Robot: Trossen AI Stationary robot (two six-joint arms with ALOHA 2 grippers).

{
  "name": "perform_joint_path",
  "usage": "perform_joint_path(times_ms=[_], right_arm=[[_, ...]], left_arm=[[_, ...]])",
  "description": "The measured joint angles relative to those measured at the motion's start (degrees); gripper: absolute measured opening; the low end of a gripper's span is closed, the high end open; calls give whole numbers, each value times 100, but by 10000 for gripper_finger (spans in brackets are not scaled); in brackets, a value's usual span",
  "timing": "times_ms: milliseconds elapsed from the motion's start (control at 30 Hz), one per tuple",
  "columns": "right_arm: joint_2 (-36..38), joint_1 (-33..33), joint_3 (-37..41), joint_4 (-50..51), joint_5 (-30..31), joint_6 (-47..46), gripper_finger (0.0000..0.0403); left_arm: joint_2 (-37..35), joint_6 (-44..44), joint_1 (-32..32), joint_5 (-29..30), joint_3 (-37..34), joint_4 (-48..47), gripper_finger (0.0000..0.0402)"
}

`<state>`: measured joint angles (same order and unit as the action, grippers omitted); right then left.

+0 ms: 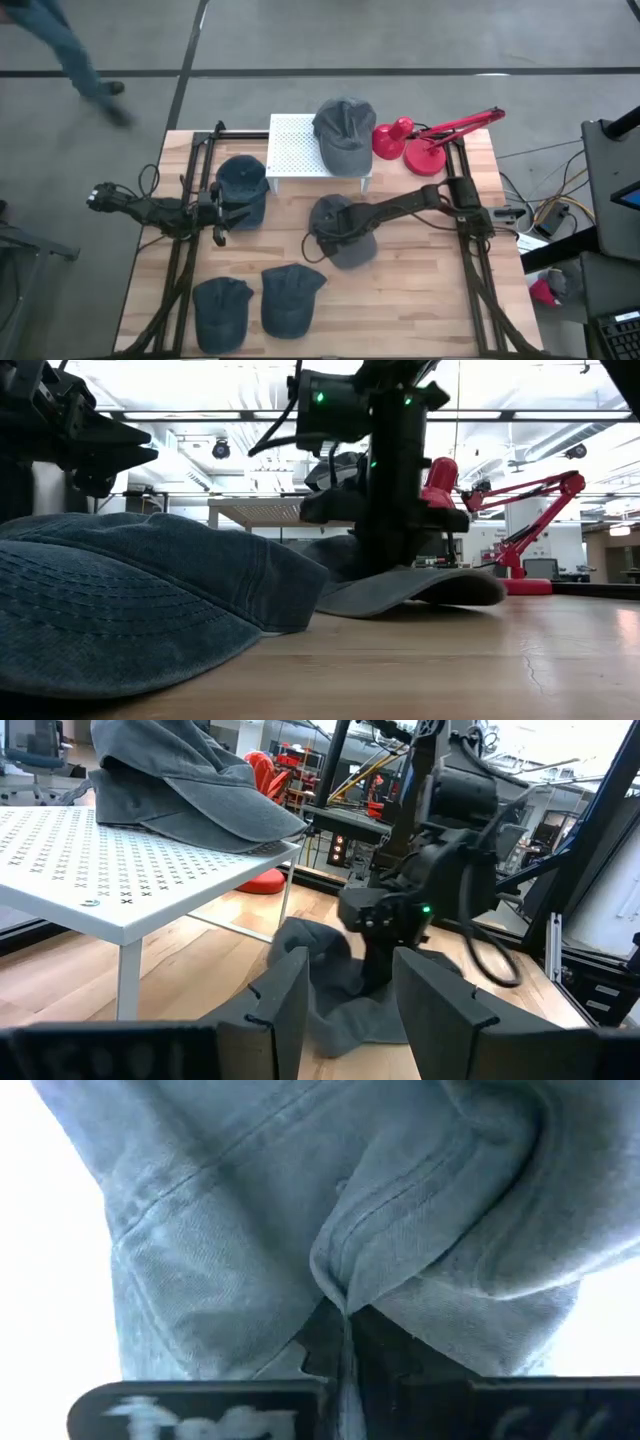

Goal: Pick & Place hat
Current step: Stack the gray cap on top of the gray caps on the shelf

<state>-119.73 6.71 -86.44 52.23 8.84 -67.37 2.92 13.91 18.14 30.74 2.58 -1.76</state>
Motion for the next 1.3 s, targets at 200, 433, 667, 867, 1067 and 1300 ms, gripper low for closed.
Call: perform_joint_path(times_ms=[200, 433, 667, 867, 1067, 1300], right_arm=[[511, 201, 8, 269, 300, -94, 10], [1435, 285, 3, 345, 636, 466, 9], [2192, 281, 10, 389, 427, 1521, 9], [2607, 281, 10, 215, -70, 2197, 9], [2850, 283, 10, -528, -506, 2579, 9], [2938, 279, 10, -2069, -439, 2863, 8]], left_arm=[[2, 0, -1, 0, -1, 0, 149], [26, -1, 1, -2, -1, 0, 149], [26, -2, 1, -2, -1, 0, 149], [24, -2, 1, -2, -1, 0, 149], [24, -17, 1, 0, -1, 0, 149], [24, -22, 1, 0, -1, 0, 149]])
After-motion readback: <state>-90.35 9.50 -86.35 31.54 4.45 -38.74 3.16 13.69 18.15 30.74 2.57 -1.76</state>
